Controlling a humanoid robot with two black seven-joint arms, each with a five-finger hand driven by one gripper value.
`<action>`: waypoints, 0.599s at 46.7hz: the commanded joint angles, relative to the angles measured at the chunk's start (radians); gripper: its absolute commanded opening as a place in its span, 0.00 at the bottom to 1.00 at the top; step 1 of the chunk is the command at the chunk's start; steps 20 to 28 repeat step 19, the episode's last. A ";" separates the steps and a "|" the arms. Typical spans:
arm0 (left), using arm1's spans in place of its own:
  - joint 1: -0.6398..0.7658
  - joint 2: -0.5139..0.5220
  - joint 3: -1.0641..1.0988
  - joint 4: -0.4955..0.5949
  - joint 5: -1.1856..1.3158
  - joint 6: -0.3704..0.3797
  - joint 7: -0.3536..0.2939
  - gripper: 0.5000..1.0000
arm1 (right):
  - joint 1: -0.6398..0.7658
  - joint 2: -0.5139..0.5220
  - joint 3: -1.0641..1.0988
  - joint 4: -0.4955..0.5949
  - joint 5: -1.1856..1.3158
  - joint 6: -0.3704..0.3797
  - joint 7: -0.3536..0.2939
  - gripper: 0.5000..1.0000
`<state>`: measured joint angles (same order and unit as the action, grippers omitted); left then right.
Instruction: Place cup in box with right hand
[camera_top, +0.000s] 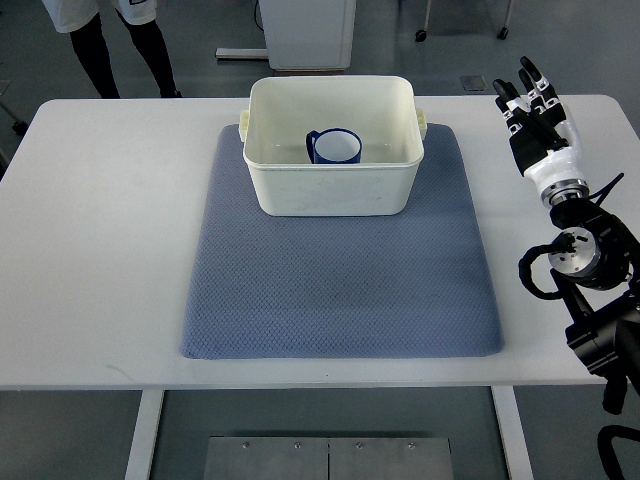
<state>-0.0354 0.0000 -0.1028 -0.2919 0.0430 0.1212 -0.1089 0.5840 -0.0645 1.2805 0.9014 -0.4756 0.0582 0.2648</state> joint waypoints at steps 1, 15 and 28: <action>-0.001 0.000 0.000 0.000 0.000 0.000 0.000 1.00 | -0.010 0.005 -0.006 -0.001 0.000 0.000 0.001 1.00; -0.001 0.000 0.000 0.000 0.000 0.000 0.000 1.00 | -0.032 0.025 -0.026 -0.006 0.000 0.000 -0.002 1.00; 0.000 0.000 0.000 0.000 0.000 0.000 0.000 1.00 | -0.039 0.028 -0.033 -0.006 0.000 0.000 -0.002 1.00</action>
